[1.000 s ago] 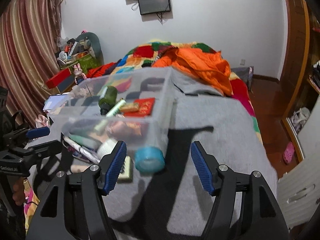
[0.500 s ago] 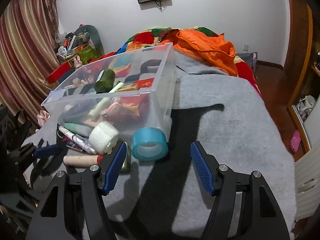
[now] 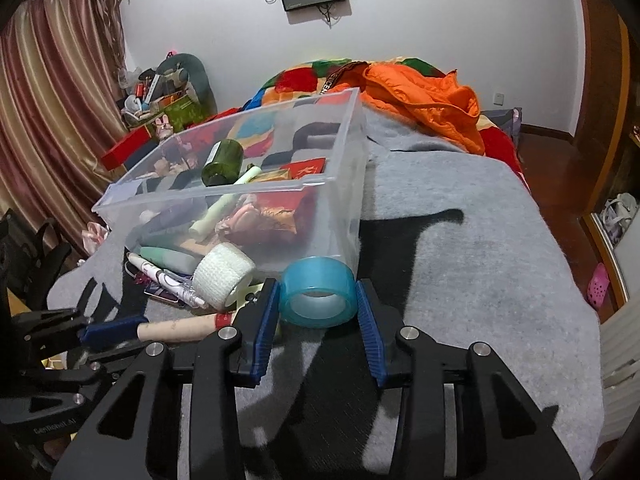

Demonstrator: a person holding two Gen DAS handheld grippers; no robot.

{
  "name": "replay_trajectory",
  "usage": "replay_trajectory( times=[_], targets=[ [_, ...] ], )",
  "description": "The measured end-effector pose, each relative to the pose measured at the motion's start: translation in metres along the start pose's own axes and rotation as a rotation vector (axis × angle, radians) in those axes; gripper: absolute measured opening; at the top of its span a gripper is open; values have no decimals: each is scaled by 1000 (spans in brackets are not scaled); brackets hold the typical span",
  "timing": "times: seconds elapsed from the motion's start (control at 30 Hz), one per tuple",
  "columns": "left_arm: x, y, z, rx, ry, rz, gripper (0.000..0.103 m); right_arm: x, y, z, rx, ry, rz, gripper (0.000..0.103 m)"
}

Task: Organize objects
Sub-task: 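Grasp the beige red-capped tube with the left tool while the right tool grasps the blue tape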

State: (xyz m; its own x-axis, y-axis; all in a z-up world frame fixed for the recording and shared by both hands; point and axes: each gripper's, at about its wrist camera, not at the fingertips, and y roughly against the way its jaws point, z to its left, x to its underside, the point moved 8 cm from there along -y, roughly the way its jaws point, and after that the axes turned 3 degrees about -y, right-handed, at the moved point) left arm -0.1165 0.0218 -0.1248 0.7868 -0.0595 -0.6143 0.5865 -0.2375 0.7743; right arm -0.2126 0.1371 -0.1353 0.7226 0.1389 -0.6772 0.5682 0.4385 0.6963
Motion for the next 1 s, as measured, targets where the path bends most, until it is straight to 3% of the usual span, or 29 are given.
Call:
replay_trajectory(
  times=[0.2,0.27,0.33,0.47,0.5,0.57,0.7,0.77,1.0],
  targets=[
    [-7,2,7,0,4,18,29,2,10,-7,-3,-15,-9,35],
    [-11,-1,4,30,-6,27,43,3,13,-7,-4,-16,-11,35],
    [-17,-4,2,21,-32,19,51,4,15,-6,-6,-13,-11,35],
    [-22,-15,-3,47,-54,36,51,6,19,-4,-12,-1,-12,35],
    [-21,-19,-3,56,-52,44,50,7,19,-3,-12,1,-12,35],
    [-18,-24,-4,54,-52,54,38,9,21,-3,-14,3,-12,35],
    [-9,-16,-8,32,-70,27,27,11,22,-5,-19,-5,-10,35],
    [-2,-11,-9,24,-76,25,17,12,22,-6,-20,-8,-10,35],
    [20,9,-6,22,-73,55,14,15,26,-4,-34,-13,-15,35]
  ],
)
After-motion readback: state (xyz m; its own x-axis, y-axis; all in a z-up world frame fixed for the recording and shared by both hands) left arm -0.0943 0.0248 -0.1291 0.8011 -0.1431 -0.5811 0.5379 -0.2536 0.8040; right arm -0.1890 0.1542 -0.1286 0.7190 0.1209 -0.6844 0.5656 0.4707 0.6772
